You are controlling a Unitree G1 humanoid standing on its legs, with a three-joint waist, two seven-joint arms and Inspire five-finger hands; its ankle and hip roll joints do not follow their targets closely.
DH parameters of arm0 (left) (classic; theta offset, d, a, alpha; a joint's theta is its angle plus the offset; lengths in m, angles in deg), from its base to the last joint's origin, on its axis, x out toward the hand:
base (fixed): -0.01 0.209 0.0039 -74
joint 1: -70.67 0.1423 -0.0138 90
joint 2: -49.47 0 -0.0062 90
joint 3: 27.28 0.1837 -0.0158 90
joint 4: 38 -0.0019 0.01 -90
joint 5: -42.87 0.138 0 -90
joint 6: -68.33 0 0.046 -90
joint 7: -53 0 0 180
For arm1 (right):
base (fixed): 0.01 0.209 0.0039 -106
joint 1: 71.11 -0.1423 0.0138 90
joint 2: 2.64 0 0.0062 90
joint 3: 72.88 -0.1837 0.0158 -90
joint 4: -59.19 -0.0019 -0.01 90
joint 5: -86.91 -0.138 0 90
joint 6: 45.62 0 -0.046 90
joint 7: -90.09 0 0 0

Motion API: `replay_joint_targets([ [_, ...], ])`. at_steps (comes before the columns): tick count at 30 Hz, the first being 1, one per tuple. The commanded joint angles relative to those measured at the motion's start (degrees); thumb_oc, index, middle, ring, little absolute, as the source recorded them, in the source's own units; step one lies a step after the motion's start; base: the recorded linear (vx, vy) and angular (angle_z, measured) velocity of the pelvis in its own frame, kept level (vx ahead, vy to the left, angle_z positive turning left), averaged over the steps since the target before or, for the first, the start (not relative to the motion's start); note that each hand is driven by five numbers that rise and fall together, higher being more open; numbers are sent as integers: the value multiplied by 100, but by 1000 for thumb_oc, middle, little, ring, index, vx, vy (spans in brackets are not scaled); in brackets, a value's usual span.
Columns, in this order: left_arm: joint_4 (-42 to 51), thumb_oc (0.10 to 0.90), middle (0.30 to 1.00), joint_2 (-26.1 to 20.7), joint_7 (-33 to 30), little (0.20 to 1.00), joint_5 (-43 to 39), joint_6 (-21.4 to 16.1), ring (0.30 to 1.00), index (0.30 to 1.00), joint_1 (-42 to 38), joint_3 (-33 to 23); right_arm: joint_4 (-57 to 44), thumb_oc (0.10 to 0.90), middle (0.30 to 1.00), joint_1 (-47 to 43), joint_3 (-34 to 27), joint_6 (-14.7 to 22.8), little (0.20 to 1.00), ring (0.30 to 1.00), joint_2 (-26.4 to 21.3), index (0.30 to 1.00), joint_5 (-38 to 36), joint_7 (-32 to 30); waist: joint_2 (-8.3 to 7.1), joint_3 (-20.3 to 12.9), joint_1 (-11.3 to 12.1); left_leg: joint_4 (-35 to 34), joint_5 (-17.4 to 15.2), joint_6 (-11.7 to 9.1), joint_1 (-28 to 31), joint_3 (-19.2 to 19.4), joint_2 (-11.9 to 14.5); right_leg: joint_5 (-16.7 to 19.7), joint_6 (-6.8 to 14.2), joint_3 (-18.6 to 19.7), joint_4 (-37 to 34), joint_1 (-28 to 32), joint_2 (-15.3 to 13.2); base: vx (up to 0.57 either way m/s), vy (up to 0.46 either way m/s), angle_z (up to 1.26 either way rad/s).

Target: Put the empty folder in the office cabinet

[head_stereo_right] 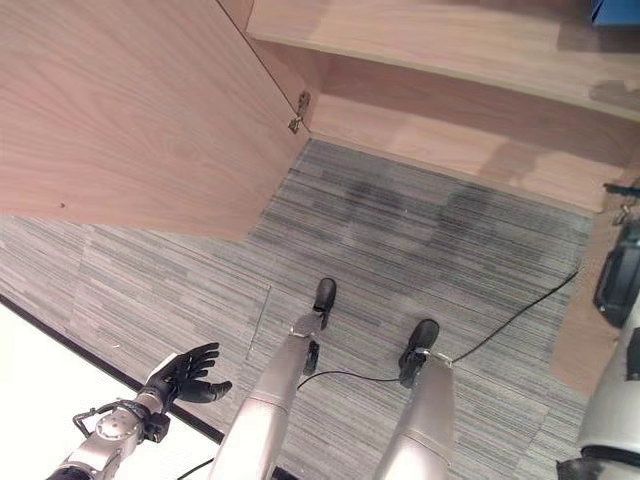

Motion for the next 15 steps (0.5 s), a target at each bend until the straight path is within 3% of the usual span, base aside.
replay_joint_targets([
  [1, -926, 800, 900, -623, -80, 900, 380, 89, 900, 900, 438, 31, -438, 800, 900, -652, 962, -296, 900, 900, -571, 900, 808, 161, -89, -632, 189, -434, -903, -800, 894, -390, 826, -737, 784, 85, -493, 1188, 9, 42, -47, 5],
  [2, -1364, 800, 900, -427, -110, 900, 462, 83, 900, 900, 235, 8, -392, 800, 900, -799, 1238, -505, 900, 900, -550, 900, 999, 295, -144, -639, 175, -665, -806, -826, 1146, -388, 879, -665, 774, 25, -703, 1391, 28, 37, -43, 1],
  [6, -1624, 800, 900, -225, -177, 900, 437, 85, 900, 900, 166, -128, -243, 800, 900, -1023, 1668, -811, 900, 900, -756, 900, 1495, 443, -219, -664, 157, -903, -708, -875, 1430, -318, 971, -563, 750, -97, -943, 1683, 37, 4, -35, -2],
  [11, -1685, 800, 900, -105, -205, 900, 496, 83, 900, 900, 118, -98, -148, 800, 900, -1018, 1717, -934, 900, 900, -798, 900, 1696, 562, -200, -651, 175, -891, -715, -885, 1527, -331, 1014, -499, 765, -143, -1082, 1860, 61, -19, -17, 7],
  [15, -1687, 800, 900, 16, -239, 900, 411, 103, 900, 900, -21, -100, -160, 800, 900, -712, 1551, -1014, 900, 900, -656, 900, 1836, 689, -168, -574, 184, -864, -572, -867, 1489, -307, 1054, -245, 760, -170, -1232, 1867, 89, -90, 22, -3],
])
